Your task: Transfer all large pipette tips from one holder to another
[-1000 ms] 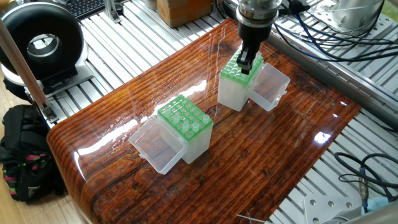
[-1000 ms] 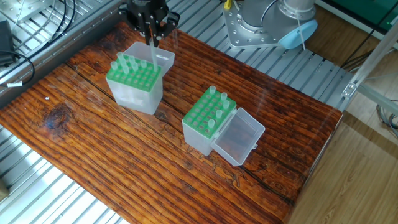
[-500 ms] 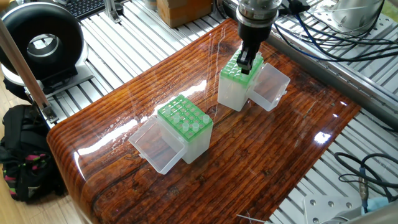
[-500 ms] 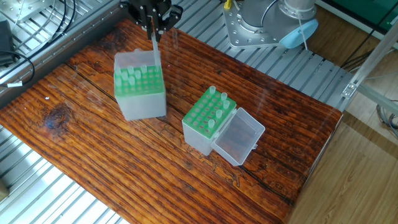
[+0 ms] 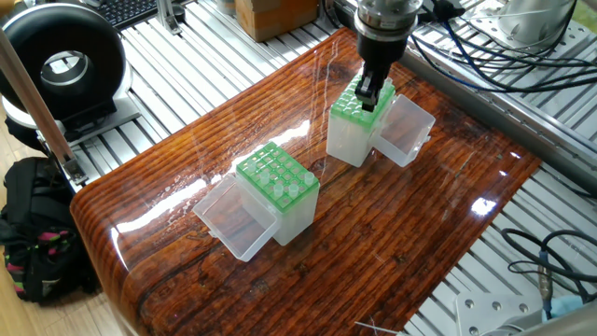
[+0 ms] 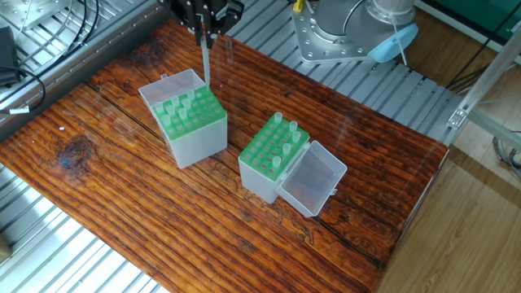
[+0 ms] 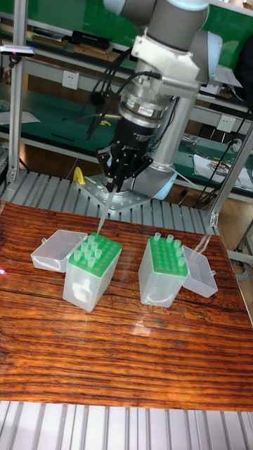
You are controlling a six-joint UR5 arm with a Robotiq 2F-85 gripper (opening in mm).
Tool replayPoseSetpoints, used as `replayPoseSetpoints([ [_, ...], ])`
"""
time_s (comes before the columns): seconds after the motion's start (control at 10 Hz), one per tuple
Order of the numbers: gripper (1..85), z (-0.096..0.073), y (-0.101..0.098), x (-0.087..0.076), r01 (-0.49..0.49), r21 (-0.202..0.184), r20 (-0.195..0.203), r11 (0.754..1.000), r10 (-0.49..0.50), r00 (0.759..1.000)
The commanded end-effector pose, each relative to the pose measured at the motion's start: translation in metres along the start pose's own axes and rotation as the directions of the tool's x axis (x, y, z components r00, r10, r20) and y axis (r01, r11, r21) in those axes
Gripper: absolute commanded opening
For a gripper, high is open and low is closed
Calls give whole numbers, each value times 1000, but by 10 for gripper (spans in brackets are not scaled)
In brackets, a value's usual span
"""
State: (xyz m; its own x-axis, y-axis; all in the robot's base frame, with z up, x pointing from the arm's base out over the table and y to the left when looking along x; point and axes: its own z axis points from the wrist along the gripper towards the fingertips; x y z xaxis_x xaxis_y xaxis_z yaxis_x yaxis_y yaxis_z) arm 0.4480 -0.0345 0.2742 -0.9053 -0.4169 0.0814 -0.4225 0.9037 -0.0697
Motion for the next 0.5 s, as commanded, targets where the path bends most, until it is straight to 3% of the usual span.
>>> replayPoseSetpoints([
  [0.0,160,-17,14,-1,-14,-6,-10,1000,14,1000],
  [0.2,160,-30,30,2,-30,-23,-9,999,30,1000],
  [0.4,167,-40,53,-6,-62,-75,27,995,64,998],
])
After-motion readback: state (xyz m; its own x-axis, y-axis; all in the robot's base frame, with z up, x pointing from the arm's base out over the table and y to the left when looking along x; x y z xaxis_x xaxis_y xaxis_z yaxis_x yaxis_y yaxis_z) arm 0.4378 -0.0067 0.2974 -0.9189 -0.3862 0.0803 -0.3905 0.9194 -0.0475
